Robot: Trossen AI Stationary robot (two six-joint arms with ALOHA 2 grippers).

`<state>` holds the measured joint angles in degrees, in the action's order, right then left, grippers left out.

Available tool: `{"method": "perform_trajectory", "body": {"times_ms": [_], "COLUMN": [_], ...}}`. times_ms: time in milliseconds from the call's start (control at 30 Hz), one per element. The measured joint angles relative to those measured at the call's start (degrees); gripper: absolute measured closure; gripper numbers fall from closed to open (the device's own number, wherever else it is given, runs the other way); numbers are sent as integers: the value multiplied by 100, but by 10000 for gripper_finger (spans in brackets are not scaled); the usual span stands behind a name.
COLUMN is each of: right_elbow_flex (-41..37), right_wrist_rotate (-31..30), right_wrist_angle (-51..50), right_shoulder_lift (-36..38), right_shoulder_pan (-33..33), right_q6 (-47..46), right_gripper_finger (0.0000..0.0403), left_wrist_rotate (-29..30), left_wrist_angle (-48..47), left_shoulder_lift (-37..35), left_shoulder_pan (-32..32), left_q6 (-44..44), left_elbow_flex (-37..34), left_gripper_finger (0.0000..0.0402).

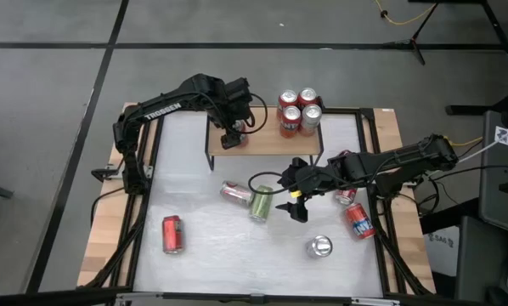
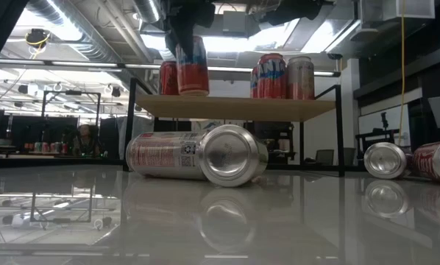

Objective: Place canned beverage on shelf
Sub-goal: Put the orange soda can on the shelf aligned with the other orange soda can

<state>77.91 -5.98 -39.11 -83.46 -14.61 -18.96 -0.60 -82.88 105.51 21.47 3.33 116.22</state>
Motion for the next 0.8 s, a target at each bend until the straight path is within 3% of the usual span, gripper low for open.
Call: {"method": "perform_trajectory", "body": {"times_ms": [300,800], "right_elbow_flex": [0,0], "right_wrist_rotate": [0,0], "right_wrist_angle": [0,0], "right_shoulder_lift": [0,0], "right_shoulder_pan": [0,0], "right_q6": [0,0], "right_gripper_finger": [31,31], "left_wrist_rotate": [10,417], "left_wrist_angle": [162,464], "left_shoulder_lift": [0,-9], "left_shoulder_pan": [0,0], "left_q6": [31,-4], "left_elbow_flex": [-2,-2], "left_gripper_finger": [82,78]}}
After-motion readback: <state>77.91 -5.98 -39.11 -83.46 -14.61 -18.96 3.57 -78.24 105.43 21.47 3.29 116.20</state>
